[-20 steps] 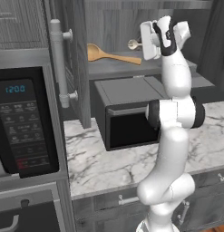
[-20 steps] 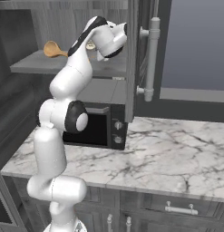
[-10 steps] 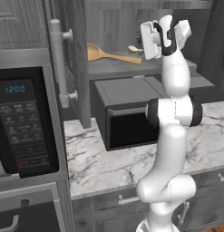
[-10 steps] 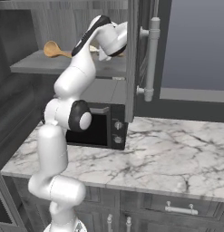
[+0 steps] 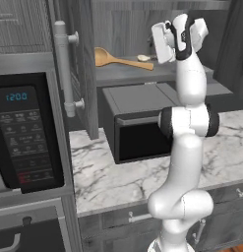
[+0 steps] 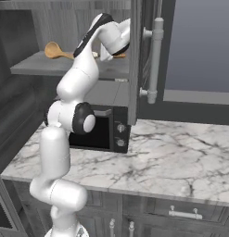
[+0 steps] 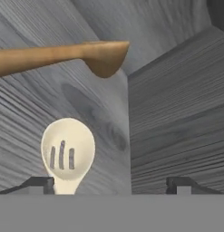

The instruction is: Organize the utensils by type. Pick up the wooden spoons from the counter and place them in the open cabinet. Then pick up the metallic utensils from the counter and place them in the open drawer.

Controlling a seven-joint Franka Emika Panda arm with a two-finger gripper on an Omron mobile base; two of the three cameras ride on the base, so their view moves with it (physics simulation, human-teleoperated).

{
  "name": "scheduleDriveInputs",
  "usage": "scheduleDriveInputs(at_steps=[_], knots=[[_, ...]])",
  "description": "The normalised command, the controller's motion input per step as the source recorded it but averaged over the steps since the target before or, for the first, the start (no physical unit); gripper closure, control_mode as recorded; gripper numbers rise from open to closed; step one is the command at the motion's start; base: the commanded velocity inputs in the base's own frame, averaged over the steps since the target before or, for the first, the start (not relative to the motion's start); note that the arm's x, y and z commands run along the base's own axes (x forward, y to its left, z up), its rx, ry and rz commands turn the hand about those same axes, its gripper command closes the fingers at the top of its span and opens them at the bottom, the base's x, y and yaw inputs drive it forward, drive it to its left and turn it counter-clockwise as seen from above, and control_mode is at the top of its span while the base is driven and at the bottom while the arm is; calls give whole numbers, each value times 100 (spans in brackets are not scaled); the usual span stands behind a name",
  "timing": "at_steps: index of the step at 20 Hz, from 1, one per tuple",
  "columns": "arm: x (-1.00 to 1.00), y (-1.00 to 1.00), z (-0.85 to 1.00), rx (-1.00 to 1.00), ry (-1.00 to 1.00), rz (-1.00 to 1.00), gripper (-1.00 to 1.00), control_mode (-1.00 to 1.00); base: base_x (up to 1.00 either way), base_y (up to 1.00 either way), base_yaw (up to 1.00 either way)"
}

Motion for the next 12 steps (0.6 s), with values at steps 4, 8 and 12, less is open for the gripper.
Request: scheduleDriveInputs(at_steps=[4,8,12], knots=[[-48,0,0,0,0,0,-100,-100,0,0,0],[-76,5,-1,0,-7,-4,-100,-100,0,0,0],[-76,35,-2,0,-7,-14,-100,-100,0,0,0]])
